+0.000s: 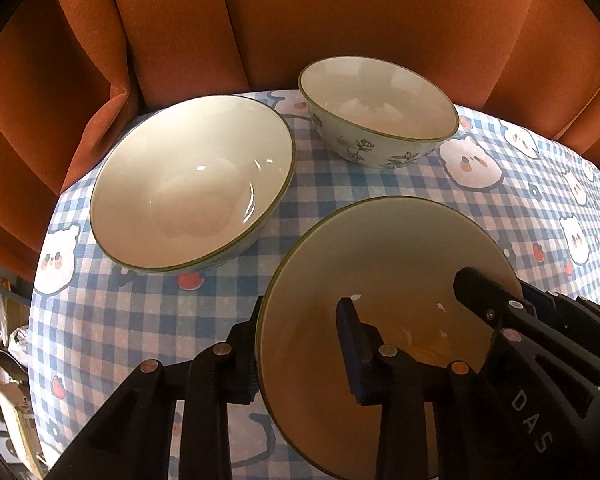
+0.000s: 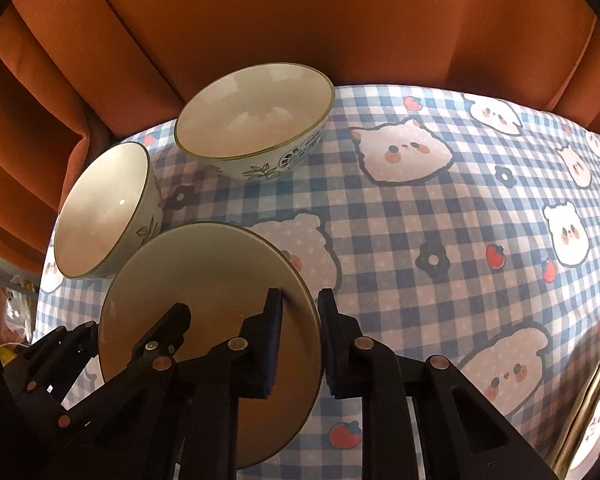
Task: Organize plates and bowls
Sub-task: 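Grasp the rim of the olive-rimmed plate with the left tool, then carry the olive-rimmed plate with the left tool toward the plate stack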
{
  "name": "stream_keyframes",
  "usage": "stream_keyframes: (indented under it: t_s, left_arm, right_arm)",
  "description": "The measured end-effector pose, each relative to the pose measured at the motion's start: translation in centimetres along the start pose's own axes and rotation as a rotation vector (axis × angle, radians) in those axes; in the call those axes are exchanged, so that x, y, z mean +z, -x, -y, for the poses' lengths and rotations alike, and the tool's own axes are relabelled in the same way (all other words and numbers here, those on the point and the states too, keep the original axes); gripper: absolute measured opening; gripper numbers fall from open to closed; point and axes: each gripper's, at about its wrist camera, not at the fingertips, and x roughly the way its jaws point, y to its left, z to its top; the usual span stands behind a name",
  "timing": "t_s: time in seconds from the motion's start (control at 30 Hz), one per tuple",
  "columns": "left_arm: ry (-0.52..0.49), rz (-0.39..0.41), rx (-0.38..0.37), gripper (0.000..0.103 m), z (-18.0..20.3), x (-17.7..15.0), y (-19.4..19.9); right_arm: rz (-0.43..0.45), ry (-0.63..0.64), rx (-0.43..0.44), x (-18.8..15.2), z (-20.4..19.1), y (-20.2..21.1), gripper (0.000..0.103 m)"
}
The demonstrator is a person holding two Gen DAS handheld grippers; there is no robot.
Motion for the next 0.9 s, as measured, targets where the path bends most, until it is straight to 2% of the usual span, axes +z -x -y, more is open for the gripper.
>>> stream_keyframes:
  t_s: [0.4,0.9]
  left_arm:
    - [-0.015,0.031,-0.037,0.032,0.8,-1.5,3.8]
    - [-0.061,0.085,-0.091,0.032,4.6,-6.2,9.6]
  right_arm:
    - [0.025,0.004,-0.044,-1.1,-0.2,3.4,0.021]
    - [0.085,-0.029,-0.092,-6.0,2.9,10.7,0.021]
